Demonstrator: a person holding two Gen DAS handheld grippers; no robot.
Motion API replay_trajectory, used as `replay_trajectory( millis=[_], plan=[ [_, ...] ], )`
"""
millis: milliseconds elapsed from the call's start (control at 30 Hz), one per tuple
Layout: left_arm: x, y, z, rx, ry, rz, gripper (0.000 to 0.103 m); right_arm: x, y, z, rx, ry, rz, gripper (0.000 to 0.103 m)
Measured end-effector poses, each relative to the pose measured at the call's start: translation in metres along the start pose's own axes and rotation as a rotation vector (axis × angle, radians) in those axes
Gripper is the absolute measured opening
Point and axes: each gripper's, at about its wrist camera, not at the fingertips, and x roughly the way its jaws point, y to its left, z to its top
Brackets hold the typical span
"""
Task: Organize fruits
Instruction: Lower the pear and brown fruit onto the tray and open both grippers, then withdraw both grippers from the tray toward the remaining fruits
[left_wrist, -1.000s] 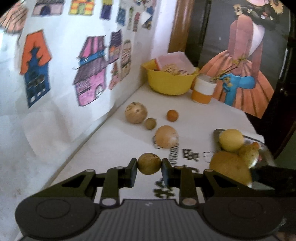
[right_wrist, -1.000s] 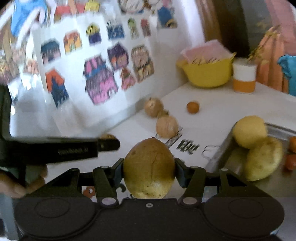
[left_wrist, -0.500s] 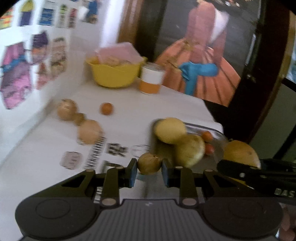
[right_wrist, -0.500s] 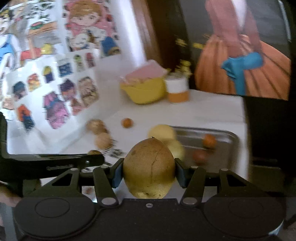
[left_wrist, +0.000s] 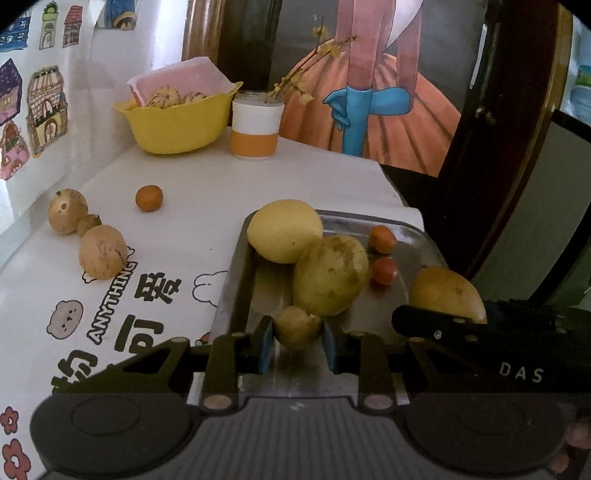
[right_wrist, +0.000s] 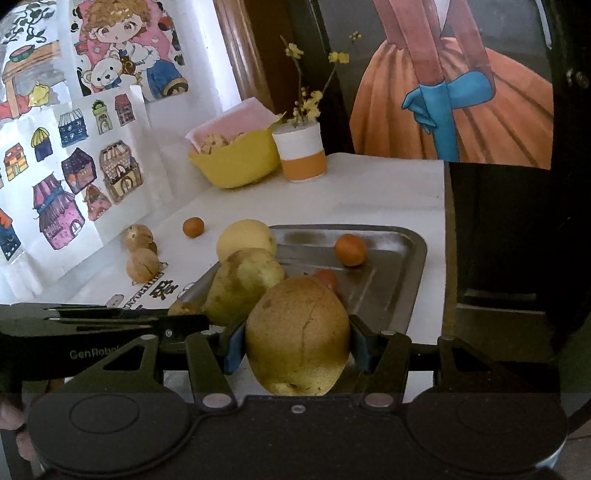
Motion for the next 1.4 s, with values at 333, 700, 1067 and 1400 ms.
replay_trajectory(
  millis=[333, 700, 1067, 1400],
  plan=[
    [0.003, 0.002, -0.005, -0.016, 0.036, 0.004, 0.036, 0.009, 0.007, -0.001, -0.021, -0.008, -0.001, 0.059],
    [-0.050, 0.021, -0.006, -0.093, -0.054, 0.011, 0.087, -0.050, 0.021, 0.008, -0.037, -0.134, -0.025, 0.077],
    [-0.124, 0.049, -0.027, -0.161, -0.152, 0.044, 0.103, -0.124, 0.054, -0.006, -0.045, -0.181, -0.039, 0.102],
    [-0.158, 0.061, -0.061, -0.066, -0.017, 0.074, 0.103, -0.162, 0.109, -0.044, -0.190, -0.038, -0.066, 0.102]
  ],
)
